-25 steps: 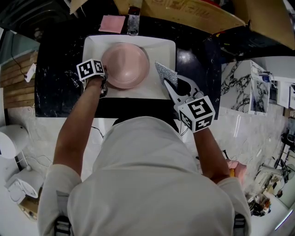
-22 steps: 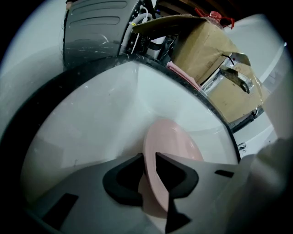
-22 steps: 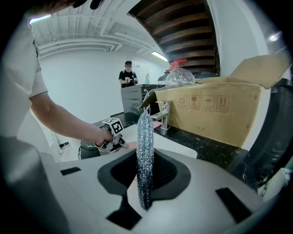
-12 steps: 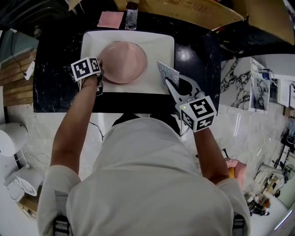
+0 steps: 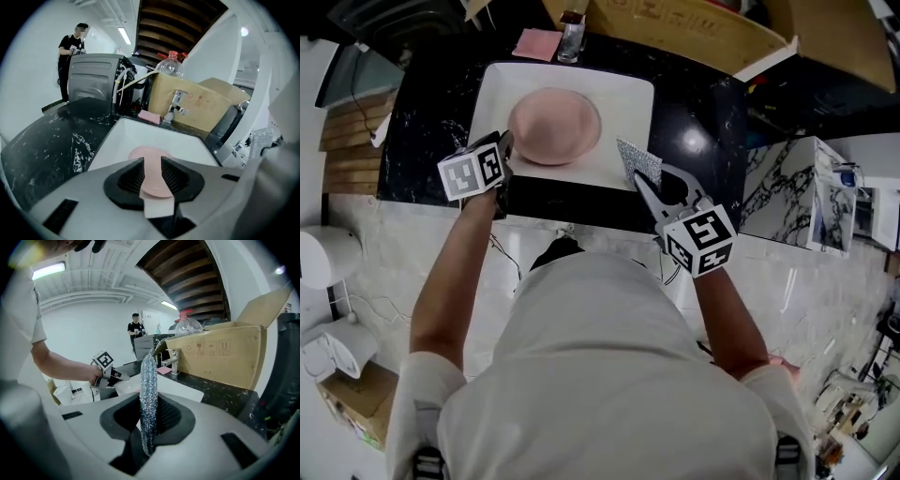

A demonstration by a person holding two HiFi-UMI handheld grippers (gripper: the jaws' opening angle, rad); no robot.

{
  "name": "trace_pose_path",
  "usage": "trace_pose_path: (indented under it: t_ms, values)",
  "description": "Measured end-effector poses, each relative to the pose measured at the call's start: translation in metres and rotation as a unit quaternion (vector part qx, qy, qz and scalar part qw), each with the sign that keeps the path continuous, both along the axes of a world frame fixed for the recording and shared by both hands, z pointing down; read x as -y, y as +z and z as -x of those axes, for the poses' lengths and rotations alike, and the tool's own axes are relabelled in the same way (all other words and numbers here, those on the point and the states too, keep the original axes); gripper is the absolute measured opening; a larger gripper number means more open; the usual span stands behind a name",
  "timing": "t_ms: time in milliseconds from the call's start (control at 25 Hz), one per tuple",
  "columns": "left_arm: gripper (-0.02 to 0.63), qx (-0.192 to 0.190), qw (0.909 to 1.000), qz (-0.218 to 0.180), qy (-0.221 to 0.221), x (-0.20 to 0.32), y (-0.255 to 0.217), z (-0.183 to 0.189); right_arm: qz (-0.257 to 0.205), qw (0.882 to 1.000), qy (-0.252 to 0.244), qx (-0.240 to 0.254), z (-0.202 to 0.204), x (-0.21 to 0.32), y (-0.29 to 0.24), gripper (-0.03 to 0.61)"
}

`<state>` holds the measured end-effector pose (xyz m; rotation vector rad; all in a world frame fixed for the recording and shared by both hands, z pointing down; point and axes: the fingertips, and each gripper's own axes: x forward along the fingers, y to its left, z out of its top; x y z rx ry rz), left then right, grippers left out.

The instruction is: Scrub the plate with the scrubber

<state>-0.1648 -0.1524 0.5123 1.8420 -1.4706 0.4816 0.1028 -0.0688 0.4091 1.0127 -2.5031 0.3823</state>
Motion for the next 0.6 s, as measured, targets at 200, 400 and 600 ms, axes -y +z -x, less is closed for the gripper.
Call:
trace_pose_path:
  t_ms: [200, 400, 600]
  values:
    - [0.103, 0.001, 0.9983, -0.056, 0.018, -0.052, -0.043, -0.035, -0.009, 1.000, -0.026, 0.015, -0.016, -0.026, -0.003, 0.077]
    - [0.094, -0.007, 0.9938, -0.103, 0.042, -0.109, -0.081, -0.070, -0.015, 0.998, -0.047, 0.024, -0.031, -0.057, -0.004, 0.077]
    - [0.066, -0.038, 0.9877, -0.135, 0.070, -0.165, -0.101, -0.106, -0.016, 0.997, -0.059, 0.038, -0.045, -0.089, -0.002, 0.077]
